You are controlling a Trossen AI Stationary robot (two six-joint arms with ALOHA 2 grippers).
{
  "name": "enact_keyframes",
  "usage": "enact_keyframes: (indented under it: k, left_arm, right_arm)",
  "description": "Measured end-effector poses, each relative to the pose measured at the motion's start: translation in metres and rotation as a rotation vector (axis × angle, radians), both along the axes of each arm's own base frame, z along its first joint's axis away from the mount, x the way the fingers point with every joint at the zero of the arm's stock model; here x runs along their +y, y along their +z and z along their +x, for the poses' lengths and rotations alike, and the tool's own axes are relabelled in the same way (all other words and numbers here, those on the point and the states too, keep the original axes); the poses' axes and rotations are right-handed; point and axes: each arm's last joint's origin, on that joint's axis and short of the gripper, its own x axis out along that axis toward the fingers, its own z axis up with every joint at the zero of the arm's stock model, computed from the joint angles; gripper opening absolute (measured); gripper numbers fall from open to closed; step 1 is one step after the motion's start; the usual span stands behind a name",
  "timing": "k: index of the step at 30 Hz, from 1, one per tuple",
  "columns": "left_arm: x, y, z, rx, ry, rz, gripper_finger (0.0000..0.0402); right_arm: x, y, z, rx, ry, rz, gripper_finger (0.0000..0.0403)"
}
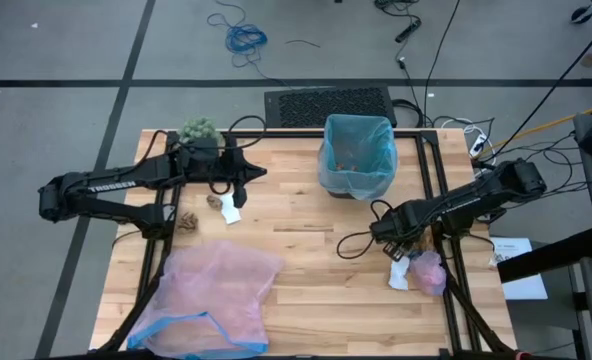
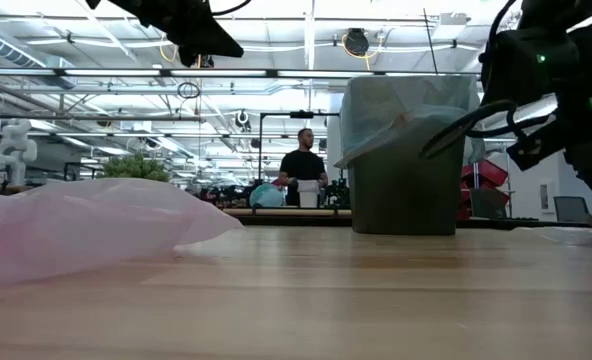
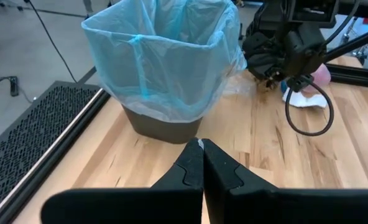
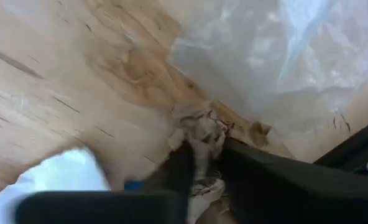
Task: Place trash/remove bag and relplace
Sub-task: Put the brown napkin into the trash bin
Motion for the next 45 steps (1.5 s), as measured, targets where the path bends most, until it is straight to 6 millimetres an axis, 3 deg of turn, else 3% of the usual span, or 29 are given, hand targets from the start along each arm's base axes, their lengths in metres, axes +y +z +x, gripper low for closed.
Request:
enact_keyframes:
  k: [2,7,12,17,21,24,27,31,37,45]
  left_arm:
    - [0.000,0.000,0.000,-0.003,0.005,-0.011,0.0000]
    - [-0.001,0.000,0.000,-0.003,0.002,-0.017,0.0000]
    - [-0.002,0.000,0.001,-0.003,-0.001,-0.016,0.0000]
    - [-0.002,0.000,0.001,-0.001,-0.004,-0.009,0.0000]
    - [-0.002,-0.001,0.000,0.006,-0.004,-0.011,0.0000]
    - [-0.002,-0.001,0.000,0.007,-0.005,-0.010,0.0000]
    - [-0.002,-0.001,0.000,0.007,-0.005,-0.009,0.0000]
    - [-0.002,-0.001,0.000,0.006,-0.005,-0.009,0.0000]
    - [-0.002,-0.001,0.000,0.007,-0.005,-0.009,0.0000]
    - [-0.002,-0.001,0.000,0.008,-0.005,-0.008,0.0000]
  right_arm:
    - [0.001,0.002,0.001,-0.006,0.014,0.008,0.0016]
    - [0.007,0.024,0.016,-0.059,0.037,0.076,0.0010]
    - [0.016,0.072,0.039,-0.178,0.088,0.115,0.0003]
    - [0.025,0.134,0.061,-0.397,0.181,0.158,0.0001]
    - [0.022,0.189,0.071,-0.613,0.266,0.029,0.0001]
    - [0.013,0.226,0.071,-0.730,0.295,-0.182,0.0001]
    - [-0.002,0.250,0.065,-0.745,0.287,-0.413,0.0000]
    - [-0.028,0.262,0.063,-0.698,0.269,-0.609,0.0000]
    - [-0.073,0.258,0.076,-0.596,0.262,-0.702,0.0004]
    - [-0.117,0.234,0.098,-0.414,0.277,-0.712,0.0083]
